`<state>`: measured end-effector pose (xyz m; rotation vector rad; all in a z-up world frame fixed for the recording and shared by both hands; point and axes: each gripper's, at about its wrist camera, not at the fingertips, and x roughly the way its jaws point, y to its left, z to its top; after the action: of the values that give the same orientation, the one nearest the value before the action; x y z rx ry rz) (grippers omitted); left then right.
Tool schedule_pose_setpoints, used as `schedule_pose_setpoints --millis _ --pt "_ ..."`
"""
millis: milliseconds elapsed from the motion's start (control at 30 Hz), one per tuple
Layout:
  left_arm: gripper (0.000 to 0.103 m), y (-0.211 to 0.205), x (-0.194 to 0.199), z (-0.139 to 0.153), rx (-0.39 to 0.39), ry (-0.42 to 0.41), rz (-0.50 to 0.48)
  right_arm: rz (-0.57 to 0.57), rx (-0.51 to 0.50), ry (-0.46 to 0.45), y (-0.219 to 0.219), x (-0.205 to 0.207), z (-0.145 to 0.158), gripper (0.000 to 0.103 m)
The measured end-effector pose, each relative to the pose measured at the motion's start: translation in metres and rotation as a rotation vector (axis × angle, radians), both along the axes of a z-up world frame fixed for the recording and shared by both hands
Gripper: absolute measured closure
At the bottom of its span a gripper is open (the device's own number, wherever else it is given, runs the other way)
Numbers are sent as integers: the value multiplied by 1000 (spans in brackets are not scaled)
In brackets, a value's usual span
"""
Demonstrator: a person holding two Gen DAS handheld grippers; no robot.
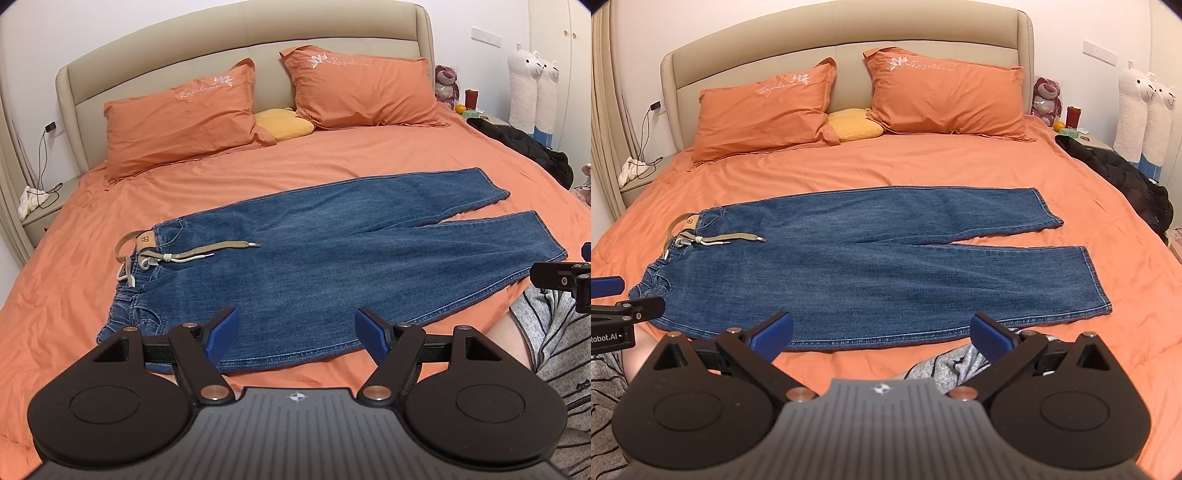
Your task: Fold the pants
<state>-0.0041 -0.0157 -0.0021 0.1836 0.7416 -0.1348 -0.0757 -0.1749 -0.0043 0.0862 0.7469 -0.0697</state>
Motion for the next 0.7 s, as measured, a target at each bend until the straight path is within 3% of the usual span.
schedule_pose_setpoints --millis 467,700 --pt "20 9 7 -1 29 5 -19 -10 -30 -1 -8 3 -4 5" --pt "33 35 37 6 89 46 -112 -11 -92 -26 -35 17 -9 5"
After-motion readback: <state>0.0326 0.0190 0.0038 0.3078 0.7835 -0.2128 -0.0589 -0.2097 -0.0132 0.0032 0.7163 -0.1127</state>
